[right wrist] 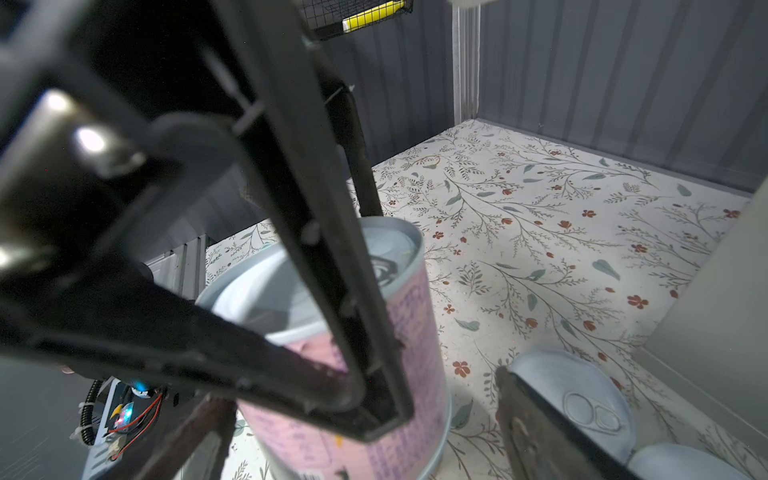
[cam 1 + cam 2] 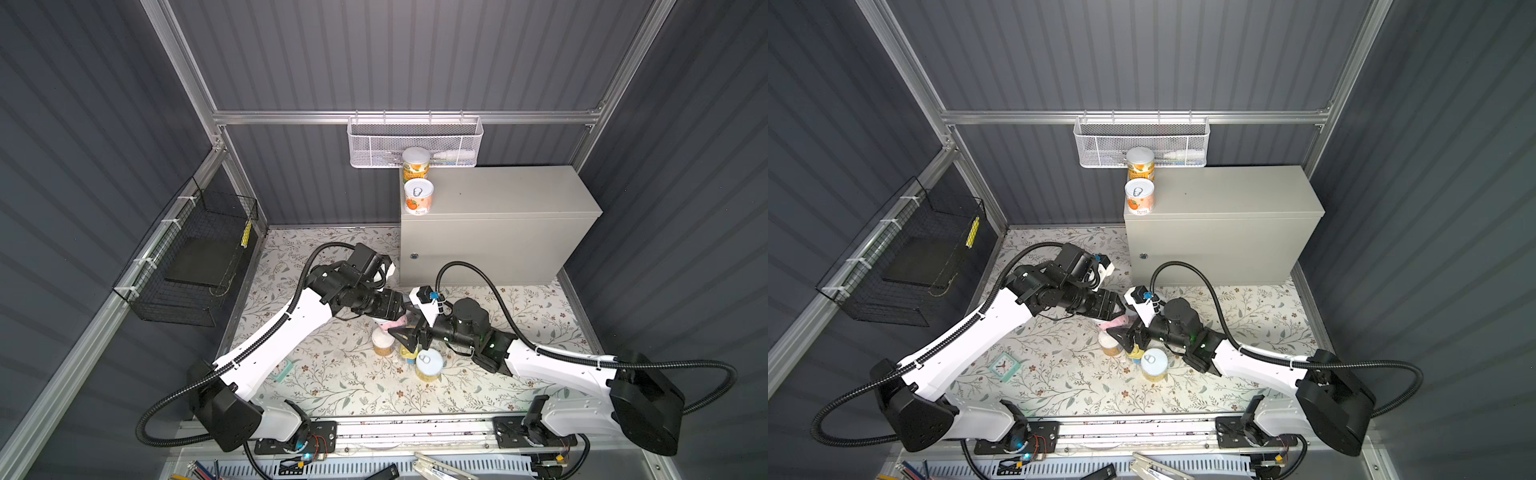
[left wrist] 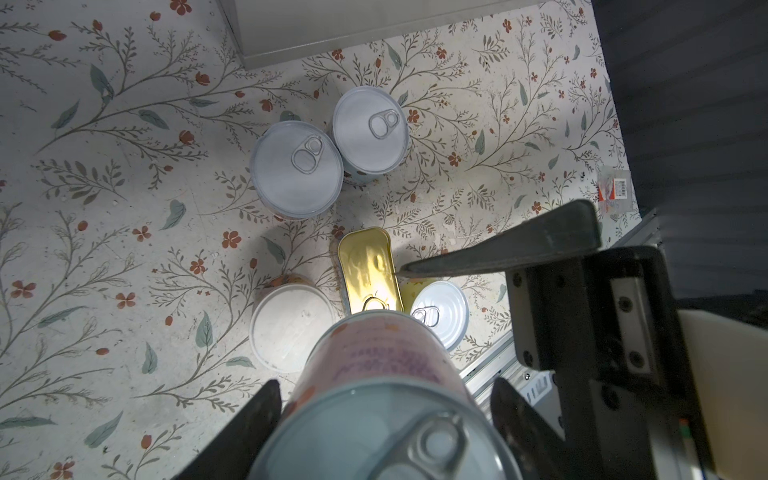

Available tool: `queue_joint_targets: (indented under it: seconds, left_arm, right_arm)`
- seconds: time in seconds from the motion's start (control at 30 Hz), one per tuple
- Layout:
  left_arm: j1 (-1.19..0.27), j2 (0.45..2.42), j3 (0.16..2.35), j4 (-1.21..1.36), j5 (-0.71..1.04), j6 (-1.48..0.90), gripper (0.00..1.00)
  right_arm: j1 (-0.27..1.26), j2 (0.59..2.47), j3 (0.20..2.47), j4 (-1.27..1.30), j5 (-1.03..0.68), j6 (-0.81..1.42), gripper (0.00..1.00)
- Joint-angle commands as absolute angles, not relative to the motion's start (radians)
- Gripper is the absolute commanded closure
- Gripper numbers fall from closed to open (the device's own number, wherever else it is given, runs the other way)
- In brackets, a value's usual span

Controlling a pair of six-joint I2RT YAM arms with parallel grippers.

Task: Place and organize the canned foods onto the counter
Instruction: 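Close the right gripper on the pink can while the left gripper holds it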

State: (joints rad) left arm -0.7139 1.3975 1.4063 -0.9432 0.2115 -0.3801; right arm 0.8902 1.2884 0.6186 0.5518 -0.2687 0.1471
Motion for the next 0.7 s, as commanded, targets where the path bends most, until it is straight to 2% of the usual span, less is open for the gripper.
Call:
queue_joint_targets:
  seconds: [0.0, 0.1, 0.4, 0.5, 0.67]
  left_arm:
    - [-0.715, 1.389, 1.424, -0.921, 0.266, -0.379, 0.47]
    - [-0.715, 1.390, 1.425, -0.907, 0.263, -0.384, 0.46]
    - [-0.715, 1.396, 1.376, -0.851, 0.315, -0.418, 0.46]
    - [-0.715, 1.401, 1.370, -0.834, 0.336, -0.428, 0.46]
    - [-0.715, 1.397, 1.382, -0.828, 0.340, -0.428, 0.46]
  right_arm:
    - [0.897, 1.302, 0.648, 0.609, -0.233, 0.133, 0.05]
    - [0.898, 1.310, 0.655, 0.609, -0.241, 0.120, 0.09]
    - [0.901, 1.333, 0.666, 0.649, -0.244, 0.129, 0.10]
    - [0.901, 1.343, 0.666, 0.666, -0.244, 0.141, 0.17]
    - [0.903, 1.357, 0.675, 0.661, -0.250, 0.136, 0.17]
